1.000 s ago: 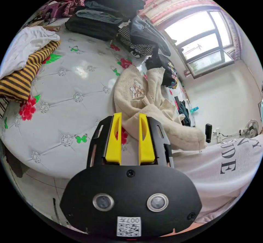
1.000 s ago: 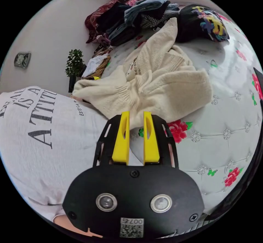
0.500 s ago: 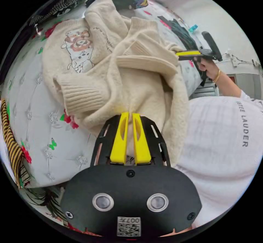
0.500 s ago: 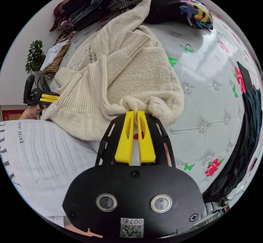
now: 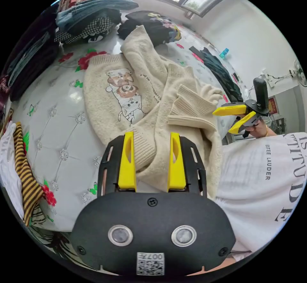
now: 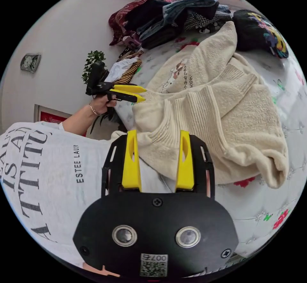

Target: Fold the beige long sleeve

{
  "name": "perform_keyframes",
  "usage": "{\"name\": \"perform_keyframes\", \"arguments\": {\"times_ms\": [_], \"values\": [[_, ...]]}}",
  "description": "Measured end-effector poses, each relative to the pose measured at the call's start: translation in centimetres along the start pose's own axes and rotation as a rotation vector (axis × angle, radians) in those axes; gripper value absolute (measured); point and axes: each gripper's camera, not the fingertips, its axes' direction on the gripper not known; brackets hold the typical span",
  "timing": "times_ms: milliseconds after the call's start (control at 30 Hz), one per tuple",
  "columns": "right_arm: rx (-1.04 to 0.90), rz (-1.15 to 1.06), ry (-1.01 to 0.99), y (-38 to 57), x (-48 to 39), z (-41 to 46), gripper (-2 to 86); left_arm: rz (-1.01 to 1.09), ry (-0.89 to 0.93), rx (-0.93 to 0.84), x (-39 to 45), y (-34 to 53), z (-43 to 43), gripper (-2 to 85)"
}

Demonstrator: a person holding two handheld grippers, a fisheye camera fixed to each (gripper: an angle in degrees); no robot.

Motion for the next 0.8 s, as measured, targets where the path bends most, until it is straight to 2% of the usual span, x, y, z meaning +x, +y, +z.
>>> {"name": "perform_keyframes", "arguments": {"times_ms": [67, 133, 200, 300, 333, 400, 467, 600, 667, 733, 800], "values": [[-0.221, -0.010, 0.013, -1.6, -0.4, 5.3, 10.5, -0.007, -0.090, -0.214, -0.5, -2.3, 5.8, 14.3], [-0.279, -0.026, 0.092, -1.2, -0.7, 6.7, 8.8, 0.042, -0.157, -0.181, 0.3, -2.4, 6.1, 12.9], [-0.233, -0.009, 0.124, -0.5, -0.8, 5.5, 7.3, 0.019, -0.184, -0.180, 0.6, -2.1, 5.9, 7.9], [-0.102, 0.044, 0.315, 1.7, -1.2, 0.9, 6.1, -0.020, -0.207, -0.130, 2.1, 1.3, 5.4, 1.7], [-0.049, 0.065, 0.403, 2.7, -1.4, -1.7, 5.8, -0.055, -0.150, -0.112, 3.1, 3.2, 5.4, 1.0], [0.030, 0.100, 0.525, 4.3, -1.5, -6.4, 5.6, 0.006, -0.034, -0.106, 6.4, 5.5, 5.6, 0.4], [0.084, 0.161, 0.687, 6.7, -1.1, -12.0, 5.5, 0.192, 0.244, -0.133, 12.2, 6.1, 6.3, 0.6], [0.144, 0.326, 0.725, 11.5, 1.6, -17.4, 5.9, 0.427, 0.230, -0.153, 17.5, 1.9, 6.6, 3.8], [0.214, 0.540, 0.643, 15.6, 4.2, -19.1, 6.8, 0.505, 0.361, -0.049, 17.9, -1.0, 4.6, 6.9], [0.301, 0.618, 0.570, 18.8, 4.4, -19.8, 7.7, 0.486, 0.385, 0.066, 16.4, -3.0, 2.2, 8.6], [0.382, 0.658, 0.536, 21.6, 3.6, -19.7, 8.9, 0.409, 0.271, 0.132, 14.1, -4.9, 0.6, 9.5]]}}
